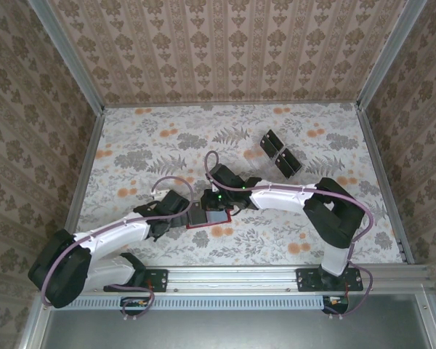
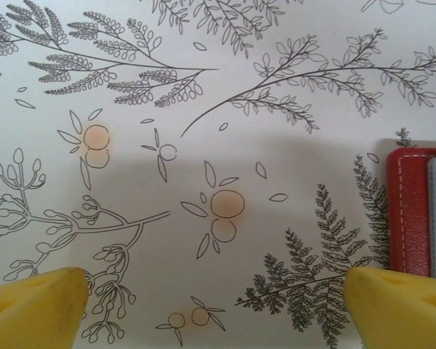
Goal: Put the credit cards into the card holder
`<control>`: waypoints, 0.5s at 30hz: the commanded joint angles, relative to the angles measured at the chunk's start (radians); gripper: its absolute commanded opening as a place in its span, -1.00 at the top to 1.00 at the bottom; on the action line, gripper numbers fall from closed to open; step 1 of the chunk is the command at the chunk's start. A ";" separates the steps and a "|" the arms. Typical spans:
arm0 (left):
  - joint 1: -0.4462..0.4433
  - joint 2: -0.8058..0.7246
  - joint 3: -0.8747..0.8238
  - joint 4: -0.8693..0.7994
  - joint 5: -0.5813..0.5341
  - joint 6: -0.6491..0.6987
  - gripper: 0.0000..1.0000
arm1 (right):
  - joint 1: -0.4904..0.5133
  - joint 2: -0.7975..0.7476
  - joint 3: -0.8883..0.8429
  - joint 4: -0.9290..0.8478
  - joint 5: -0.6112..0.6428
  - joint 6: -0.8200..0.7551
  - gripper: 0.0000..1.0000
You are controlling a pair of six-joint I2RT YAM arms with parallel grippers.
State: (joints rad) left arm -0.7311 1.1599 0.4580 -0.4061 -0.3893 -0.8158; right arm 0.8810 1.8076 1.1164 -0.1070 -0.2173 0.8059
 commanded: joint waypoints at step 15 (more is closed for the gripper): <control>0.014 0.034 -0.002 -0.033 -0.005 -0.023 -1.00 | 0.018 0.092 -0.043 0.047 -0.036 0.011 1.00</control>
State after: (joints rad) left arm -0.7246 1.1820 0.4580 -0.4271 -0.3893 -0.8165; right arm 0.8875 1.8824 1.0832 -0.0853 -0.2264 0.8074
